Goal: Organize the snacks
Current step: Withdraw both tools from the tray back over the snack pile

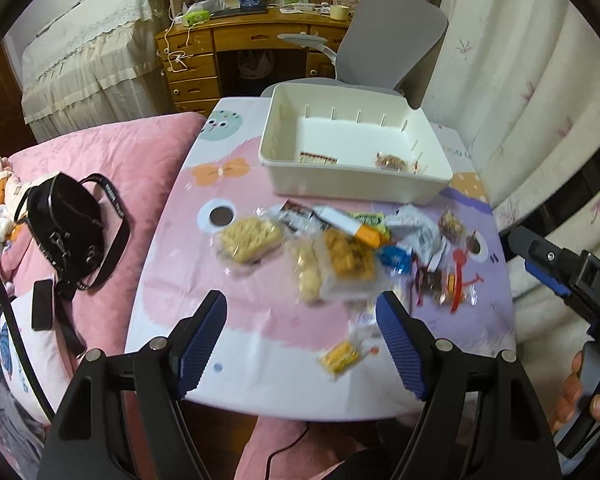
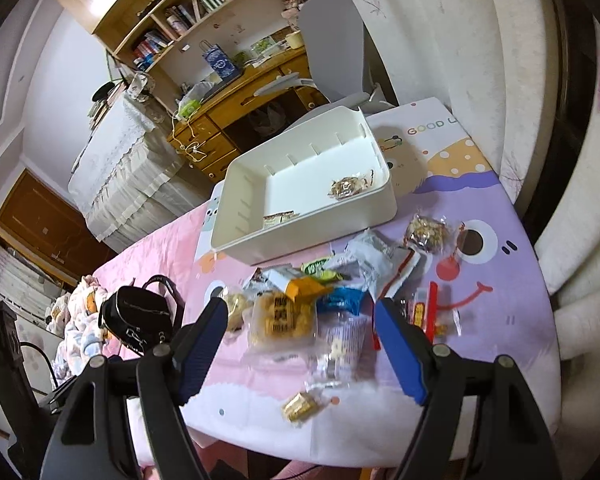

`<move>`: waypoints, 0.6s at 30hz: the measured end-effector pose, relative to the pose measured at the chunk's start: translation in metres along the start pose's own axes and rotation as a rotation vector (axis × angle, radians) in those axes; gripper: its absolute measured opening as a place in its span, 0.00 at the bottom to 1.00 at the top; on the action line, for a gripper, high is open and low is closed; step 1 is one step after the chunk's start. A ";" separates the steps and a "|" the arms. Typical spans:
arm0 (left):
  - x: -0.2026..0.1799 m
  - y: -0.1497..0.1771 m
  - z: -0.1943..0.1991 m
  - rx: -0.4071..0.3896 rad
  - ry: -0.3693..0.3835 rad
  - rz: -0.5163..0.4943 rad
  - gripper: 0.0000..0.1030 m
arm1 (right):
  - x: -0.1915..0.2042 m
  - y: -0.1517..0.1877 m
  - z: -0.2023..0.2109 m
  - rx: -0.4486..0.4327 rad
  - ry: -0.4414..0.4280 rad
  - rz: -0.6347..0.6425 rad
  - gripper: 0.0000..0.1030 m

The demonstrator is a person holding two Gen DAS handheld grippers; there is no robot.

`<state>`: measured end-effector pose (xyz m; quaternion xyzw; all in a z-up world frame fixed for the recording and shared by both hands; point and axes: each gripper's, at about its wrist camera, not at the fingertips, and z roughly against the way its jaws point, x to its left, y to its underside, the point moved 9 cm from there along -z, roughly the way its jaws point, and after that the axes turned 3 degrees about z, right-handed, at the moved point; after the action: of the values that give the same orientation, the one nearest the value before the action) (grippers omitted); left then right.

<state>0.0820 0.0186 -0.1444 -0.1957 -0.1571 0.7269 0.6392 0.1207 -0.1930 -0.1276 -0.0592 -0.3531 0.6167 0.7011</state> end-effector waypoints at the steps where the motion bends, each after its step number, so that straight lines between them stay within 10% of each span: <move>1: 0.004 0.006 0.003 0.002 -0.003 -0.002 0.74 | 0.002 0.003 0.001 0.000 0.002 0.006 0.70; 18: 0.060 0.031 -0.012 0.064 0.035 -0.079 0.74 | 0.005 0.071 -0.010 0.036 0.207 0.060 0.60</move>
<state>0.0540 0.0736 -0.1746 -0.1815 -0.1301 0.7021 0.6761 0.0678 -0.1686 -0.1703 -0.1207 -0.2656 0.6342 0.7160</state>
